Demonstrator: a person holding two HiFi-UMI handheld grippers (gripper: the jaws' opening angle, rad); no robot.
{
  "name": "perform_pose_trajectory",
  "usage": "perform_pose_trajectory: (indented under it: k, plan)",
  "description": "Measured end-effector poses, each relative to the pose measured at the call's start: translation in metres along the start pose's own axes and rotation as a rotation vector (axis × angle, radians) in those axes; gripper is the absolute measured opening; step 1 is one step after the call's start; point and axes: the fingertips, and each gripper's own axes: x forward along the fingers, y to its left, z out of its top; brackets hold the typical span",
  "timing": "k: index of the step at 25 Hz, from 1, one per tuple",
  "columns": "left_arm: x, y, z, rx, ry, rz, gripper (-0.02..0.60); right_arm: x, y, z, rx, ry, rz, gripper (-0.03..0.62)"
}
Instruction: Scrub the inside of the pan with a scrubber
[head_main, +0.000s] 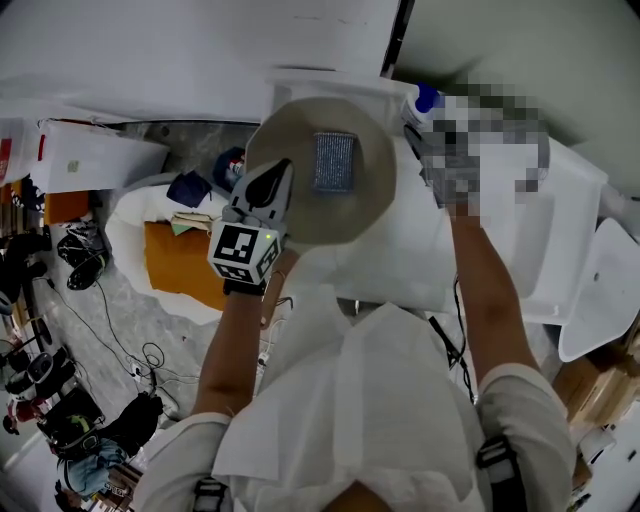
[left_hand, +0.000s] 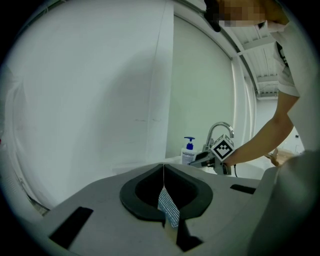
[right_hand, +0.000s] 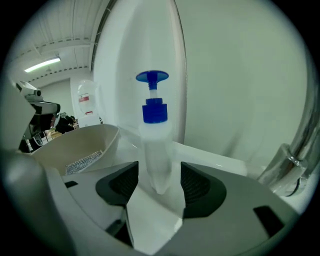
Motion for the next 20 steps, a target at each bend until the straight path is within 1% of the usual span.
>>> perform_pose_trajectory:
  k: [7,13,16,20]
  plan:
    - [-0.014,0.0,0.005,-0.002,-0.023,0.01,0.017,-0.04,0.016,0.004,0.009,-0.027,0.011,0.244]
    - [-0.037,0.003,0.001,-0.009,-0.03,0.028,0.017,-0.073,0.05,0.021,-0.051,-0.048,0.054,0.242]
    - [-0.046,0.002,-0.006,-0.014,-0.025,0.029,0.017,-0.078,0.075,0.034,-0.083,-0.057,0.102,0.242]
    - [-0.057,0.0,-0.011,-0.016,-0.025,0.028,0.017,-0.068,0.117,0.051,-0.139,-0.02,0.21,0.244]
